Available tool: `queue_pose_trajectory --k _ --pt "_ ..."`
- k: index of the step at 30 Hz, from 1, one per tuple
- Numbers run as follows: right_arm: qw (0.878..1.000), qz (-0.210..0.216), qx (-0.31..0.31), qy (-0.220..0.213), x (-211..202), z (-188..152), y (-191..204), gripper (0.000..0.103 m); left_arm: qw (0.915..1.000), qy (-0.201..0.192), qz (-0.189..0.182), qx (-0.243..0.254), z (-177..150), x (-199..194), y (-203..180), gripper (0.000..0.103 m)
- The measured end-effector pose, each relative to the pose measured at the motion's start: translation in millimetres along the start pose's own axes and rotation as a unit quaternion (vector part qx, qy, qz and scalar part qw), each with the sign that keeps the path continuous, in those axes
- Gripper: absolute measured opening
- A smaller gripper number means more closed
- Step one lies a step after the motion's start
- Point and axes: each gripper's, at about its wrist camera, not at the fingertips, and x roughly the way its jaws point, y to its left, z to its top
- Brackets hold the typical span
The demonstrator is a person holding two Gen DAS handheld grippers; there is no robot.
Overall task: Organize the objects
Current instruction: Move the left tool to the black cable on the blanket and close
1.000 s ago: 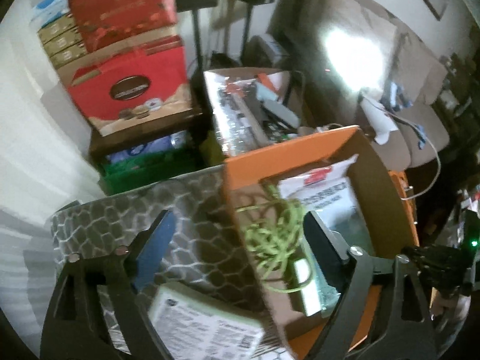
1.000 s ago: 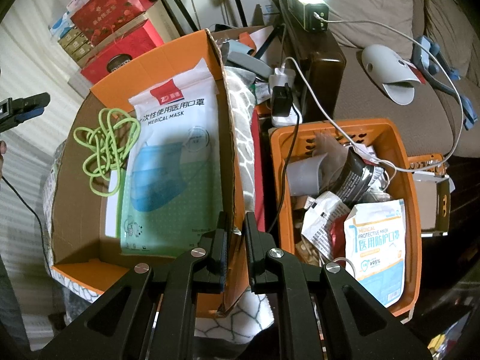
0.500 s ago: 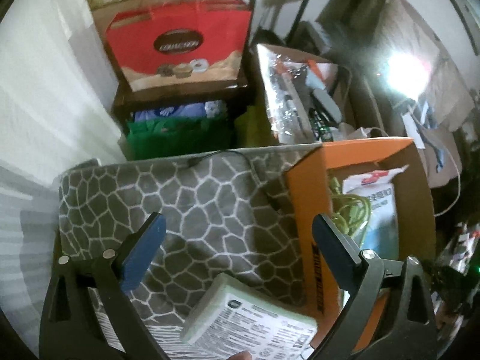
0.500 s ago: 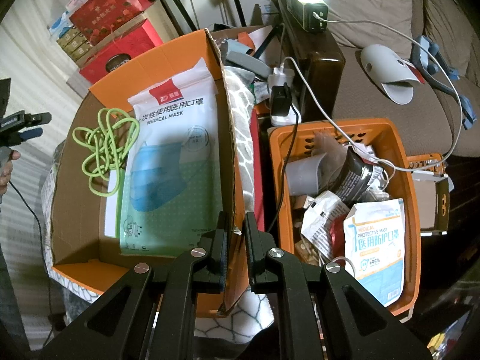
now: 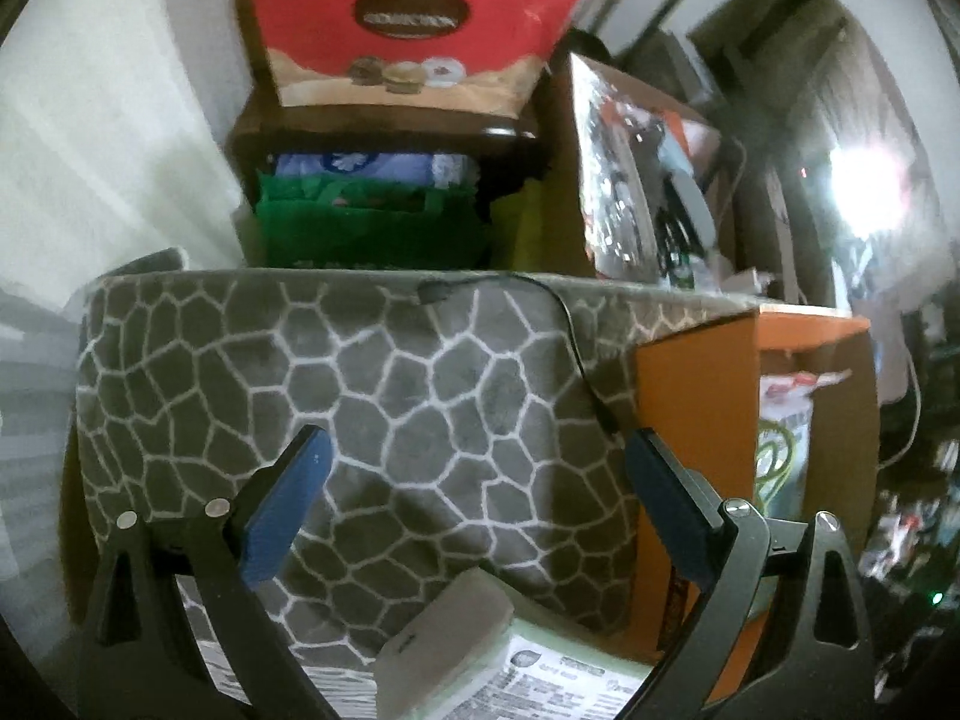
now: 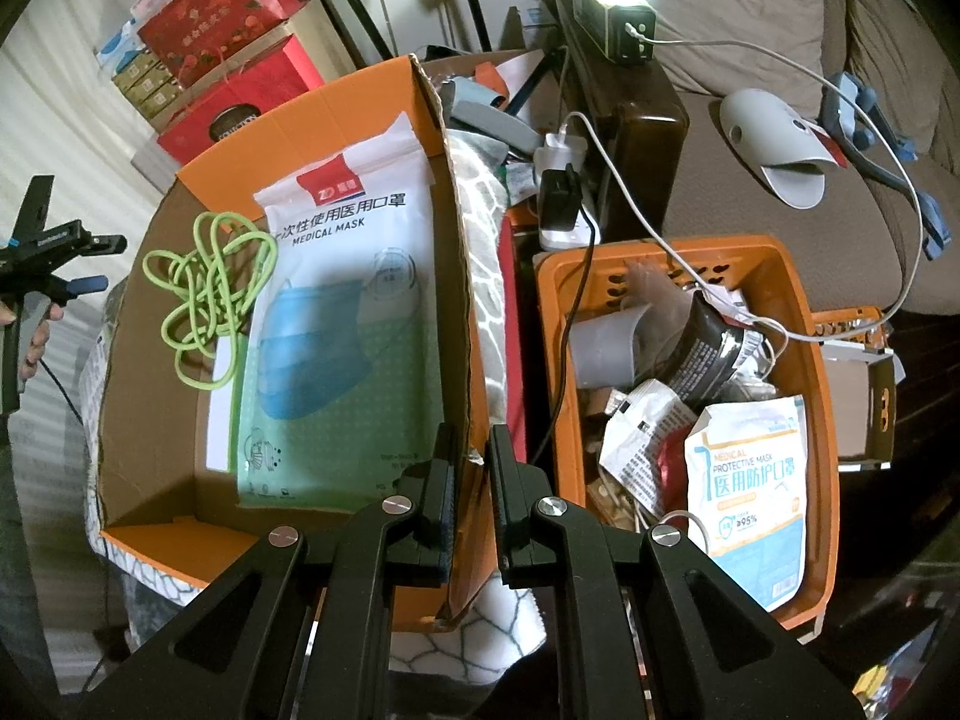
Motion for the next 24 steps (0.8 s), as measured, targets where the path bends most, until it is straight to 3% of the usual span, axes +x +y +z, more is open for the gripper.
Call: queue_pose_trajectory --k 3,7,12,16,24 --pt "1.0 -0.003 -0.001 0.0 -0.1 -0.8 0.0 0.009 0.9994 0.024 0.0 0.025 -1.2 11.0 -13.0 0.093" --pt "1.0 -0.003 -0.002 0.0 0.2 -1.0 0.2 0.009 0.9972 0.065 -0.009 0.034 -1.0 27.5 -28.0 0.073" --pt "1.0 -0.003 -0.002 0.0 0.2 -0.9 0.4 0.009 0.9934 0.096 -0.062 0.002 1.1 42.3 -33.0 0.063" --pt "1.0 -0.003 -0.002 0.0 0.2 -1.0 0.4 0.009 0.9902 0.115 -0.077 -0.021 4.4 54.4 -31.7 0.046" --pt "1.0 -0.004 -0.002 0.0 0.3 -1.0 0.7 0.009 0.985 0.13 -0.098 -0.057 9.4 69.7 -33.6 0.039"
